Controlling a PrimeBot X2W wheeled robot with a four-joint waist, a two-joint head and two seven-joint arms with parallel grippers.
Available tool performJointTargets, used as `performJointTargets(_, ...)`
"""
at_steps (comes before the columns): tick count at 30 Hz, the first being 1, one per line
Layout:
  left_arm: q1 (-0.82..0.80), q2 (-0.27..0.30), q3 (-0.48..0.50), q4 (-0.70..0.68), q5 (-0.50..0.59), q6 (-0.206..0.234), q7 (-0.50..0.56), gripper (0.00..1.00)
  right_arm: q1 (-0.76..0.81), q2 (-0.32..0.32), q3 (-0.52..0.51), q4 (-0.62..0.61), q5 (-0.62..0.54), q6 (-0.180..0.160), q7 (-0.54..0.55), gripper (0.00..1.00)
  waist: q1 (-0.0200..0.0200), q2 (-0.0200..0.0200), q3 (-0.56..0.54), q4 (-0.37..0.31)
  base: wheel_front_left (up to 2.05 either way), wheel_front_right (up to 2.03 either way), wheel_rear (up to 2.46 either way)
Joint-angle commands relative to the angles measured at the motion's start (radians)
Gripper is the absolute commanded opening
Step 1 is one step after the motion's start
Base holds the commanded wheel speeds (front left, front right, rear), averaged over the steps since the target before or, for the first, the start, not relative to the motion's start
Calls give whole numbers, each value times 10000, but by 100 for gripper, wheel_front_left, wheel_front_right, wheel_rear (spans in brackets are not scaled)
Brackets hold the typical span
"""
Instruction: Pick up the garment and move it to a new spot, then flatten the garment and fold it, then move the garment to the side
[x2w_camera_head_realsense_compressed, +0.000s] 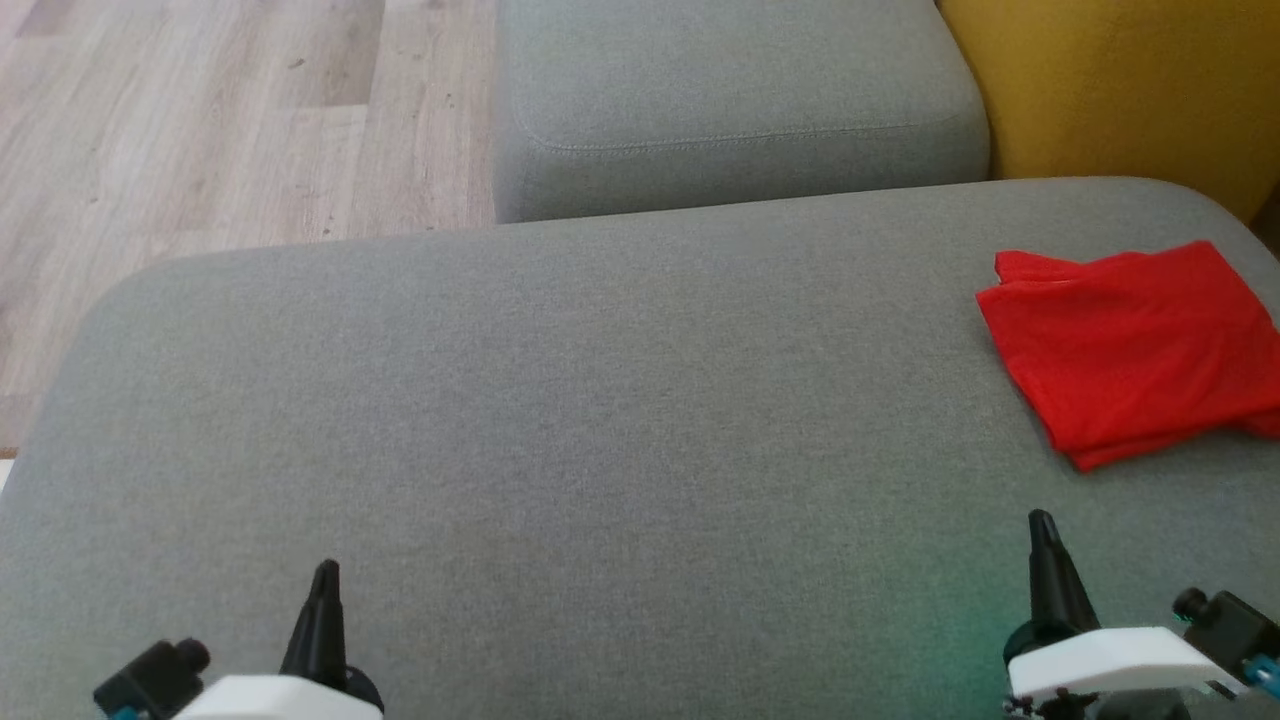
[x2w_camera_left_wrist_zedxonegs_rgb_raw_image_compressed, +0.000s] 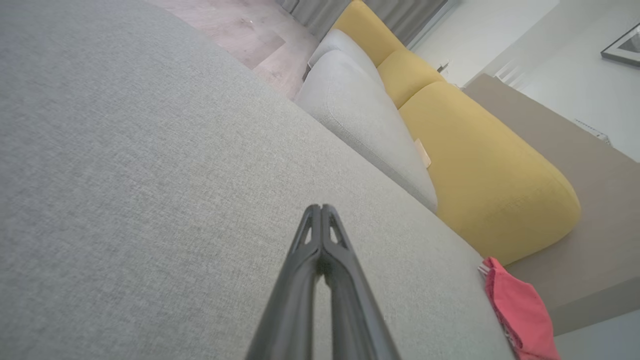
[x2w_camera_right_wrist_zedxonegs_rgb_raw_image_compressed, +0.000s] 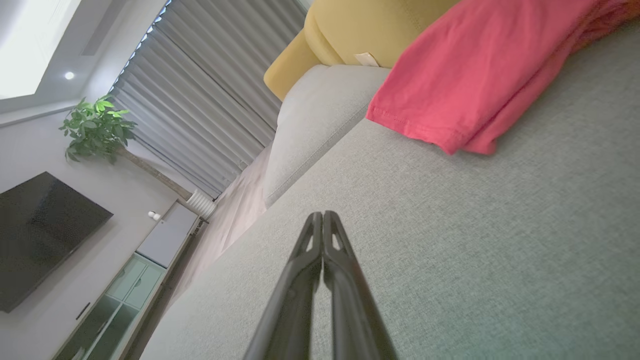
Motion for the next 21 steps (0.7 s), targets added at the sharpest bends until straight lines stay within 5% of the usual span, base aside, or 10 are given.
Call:
performJointTargets(1,-620,160,281,-253,-310,-101,30,0,-618,-151,-15,-369,317,-4,59,0,0,0,19,1,0,0,0)
performJointTargets(21,-1323,178,684,121,-2818,-481,603,0,-1004,-160,-396,-431,2739,-6,649,0,0,0,287,15,0,0,0)
